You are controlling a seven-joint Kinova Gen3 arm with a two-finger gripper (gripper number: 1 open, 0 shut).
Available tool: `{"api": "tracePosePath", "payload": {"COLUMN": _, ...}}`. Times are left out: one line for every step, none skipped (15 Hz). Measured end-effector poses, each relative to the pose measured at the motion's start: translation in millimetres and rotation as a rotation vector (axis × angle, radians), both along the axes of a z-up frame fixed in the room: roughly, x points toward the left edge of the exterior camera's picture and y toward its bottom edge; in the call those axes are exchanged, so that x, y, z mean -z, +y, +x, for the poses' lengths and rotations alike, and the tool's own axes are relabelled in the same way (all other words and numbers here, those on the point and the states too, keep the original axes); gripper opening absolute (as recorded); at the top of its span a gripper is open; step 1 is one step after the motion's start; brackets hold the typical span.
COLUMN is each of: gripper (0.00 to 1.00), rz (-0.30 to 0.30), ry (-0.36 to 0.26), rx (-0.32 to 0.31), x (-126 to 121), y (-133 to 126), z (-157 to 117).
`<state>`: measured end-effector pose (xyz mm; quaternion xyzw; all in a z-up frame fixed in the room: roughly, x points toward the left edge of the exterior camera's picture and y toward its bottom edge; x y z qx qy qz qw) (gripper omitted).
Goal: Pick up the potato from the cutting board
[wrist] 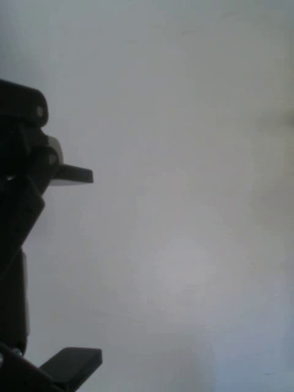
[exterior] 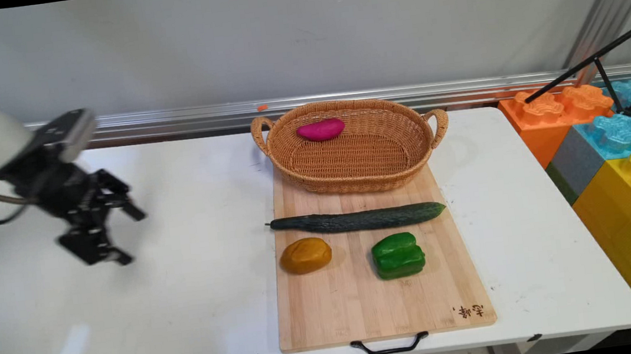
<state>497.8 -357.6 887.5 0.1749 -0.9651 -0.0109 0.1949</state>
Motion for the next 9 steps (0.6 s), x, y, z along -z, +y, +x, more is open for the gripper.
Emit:
{"api": "tracePosePath", "payload": {"gripper": 1.0, "rz": -0.013, "ry": 0.017, "rx": 0.0, "x": 0.9, "y": -5.7, "z": -23.4}}
{"api": "tracePosePath", "payload": {"gripper": 1.0, "rz": -0.022, "ry": 0.027, "rx": 0.002, "x": 1.2, "y": -9.3, "z": -38.7}}
{"api": "tracePosePath", "payload": {"gripper": 1.0, "rz": -0.034, "ry": 0.039, "rx": 0.006, "x": 1.9, "y": -14.6, "z": -62.2}}
{"api": "tracePosePath", "payload": {"gripper": 1.0, "rz": -0.041, "ry": 0.045, "rx": 0.008, "x": 2.6, "y": -17.8, "z": -76.9}}
{"api": "tracePosePath", "payload": {"gripper": 1.0, "rz": -0.047, "ry": 0.05, "rx": 0.01, "x": 3.3, "y": -20.8, "z": -88.3}}
{"api": "tracePosePath", "payload": {"gripper": 1.0, "rz": -0.057, "ry": 0.055, "rx": 0.012, "x": 5.0, "y": -24.8, "z": -104.5}}
{"api": "tracePosePath", "payload": {"gripper": 1.0, "rz": -0.068, "ry": 0.057, "rx": 0.011, "x": 7.4, "y": -29.2, "z": -122.1}}
{"api": "tracePosePath", "payload": {"gripper": 1.0, "rz": -0.08, "ry": 0.057, "rx": 0.01, "x": 11.3, "y": -34.2, "z": -140.5}}
{"api": "tracePosePath", "payload": {"gripper": 1.0, "rz": -0.086, "ry": 0.056, "rx": 0.008, "x": 14.8, "y": -37.2, "z": -150.5}}
